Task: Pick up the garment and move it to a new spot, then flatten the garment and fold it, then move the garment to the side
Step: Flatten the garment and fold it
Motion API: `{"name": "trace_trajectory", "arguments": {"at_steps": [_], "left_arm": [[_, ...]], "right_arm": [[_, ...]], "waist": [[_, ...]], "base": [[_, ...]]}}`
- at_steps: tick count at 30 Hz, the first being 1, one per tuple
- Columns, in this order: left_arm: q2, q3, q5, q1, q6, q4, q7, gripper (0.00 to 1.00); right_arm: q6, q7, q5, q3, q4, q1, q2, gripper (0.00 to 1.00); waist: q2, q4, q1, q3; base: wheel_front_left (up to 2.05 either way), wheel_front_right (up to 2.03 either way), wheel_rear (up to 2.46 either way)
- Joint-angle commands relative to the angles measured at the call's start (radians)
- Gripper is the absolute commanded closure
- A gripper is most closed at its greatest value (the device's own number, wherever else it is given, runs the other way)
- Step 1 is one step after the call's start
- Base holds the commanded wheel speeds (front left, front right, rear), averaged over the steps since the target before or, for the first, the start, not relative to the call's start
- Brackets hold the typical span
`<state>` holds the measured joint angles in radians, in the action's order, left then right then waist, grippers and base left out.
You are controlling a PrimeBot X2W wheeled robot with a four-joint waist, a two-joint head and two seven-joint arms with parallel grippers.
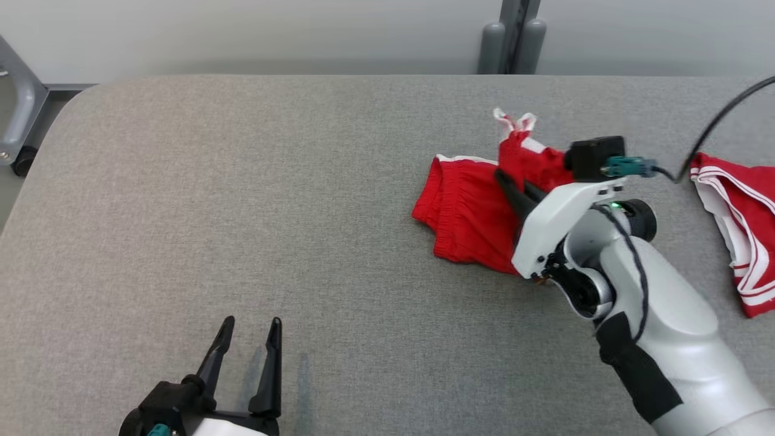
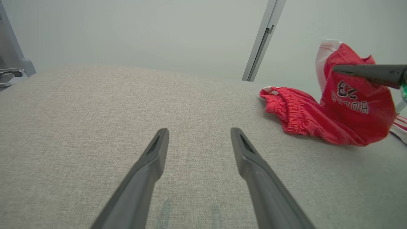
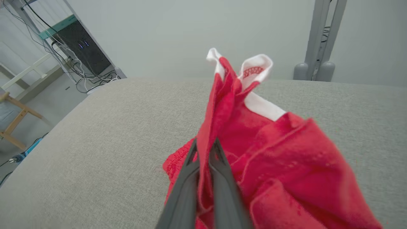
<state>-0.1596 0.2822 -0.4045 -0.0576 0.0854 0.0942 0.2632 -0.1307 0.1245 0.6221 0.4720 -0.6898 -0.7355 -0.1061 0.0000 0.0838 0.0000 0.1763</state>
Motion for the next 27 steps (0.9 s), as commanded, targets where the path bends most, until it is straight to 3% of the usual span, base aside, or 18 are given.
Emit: {"name": "trace_trajectory", "arguments": {"at_steps": [1,7,15,16,17,24,27], "left_arm": [[0.002,0.001,0.011,0.014,-0.009,0.008,0.002,0.00],[0.027,0.016,0.023,0.029,-0.030,0.045,0.002,0.00],[0.044,0.004,0.033,0.040,-0.043,0.077,0.002,0.00],[0.045,0.000,0.034,0.040,-0.045,0.080,0.002,0.00],[0.045,-0.005,0.035,0.038,-0.045,0.083,0.002,0.00],[0.049,-0.053,0.036,-0.010,-0.035,0.080,0.002,0.00],[0.052,-0.088,0.037,-0.048,-0.026,0.051,0.002,0.00]], "right_arm": [[0.000,0.005,-0.035,-0.006,-0.011,-0.018,0.003,1.00],[0.000,0.022,-0.105,-0.016,-0.083,-0.030,0.051,1.00],[0.000,-0.003,-0.019,0.068,-0.102,-0.022,0.052,1.00],[0.000,-0.019,-0.015,0.083,-0.098,-0.026,0.052,0.77],[0.000,-0.035,-0.012,0.096,-0.095,-0.029,0.053,0.00],[0.000,-0.158,0.020,0.123,0.037,0.038,0.053,0.00],[0.000,-0.207,-0.058,0.022,0.158,0.125,-0.008,0.00]], "waist": [[0.0000,0.012,0.0000,0.007],[0.0000,0.045,0.0000,0.013],[0.0000,0.067,0.0000,0.013],[0.0000,0.066,0.0000,0.011],[0.0000,0.063,0.0000,0.009],[0.0000,0.019,0.0000,-0.036],[0.0000,-0.018,0.0000,-0.053]], "base": [[0.00,0.00,0.00],[0.00,0.00,0.00],[0.00,0.00,0.00],[0.00,0.00,0.00],[0.00,0.00,0.00],[0.00,0.00,0.00],[0.00,0.00,0.00]]}}
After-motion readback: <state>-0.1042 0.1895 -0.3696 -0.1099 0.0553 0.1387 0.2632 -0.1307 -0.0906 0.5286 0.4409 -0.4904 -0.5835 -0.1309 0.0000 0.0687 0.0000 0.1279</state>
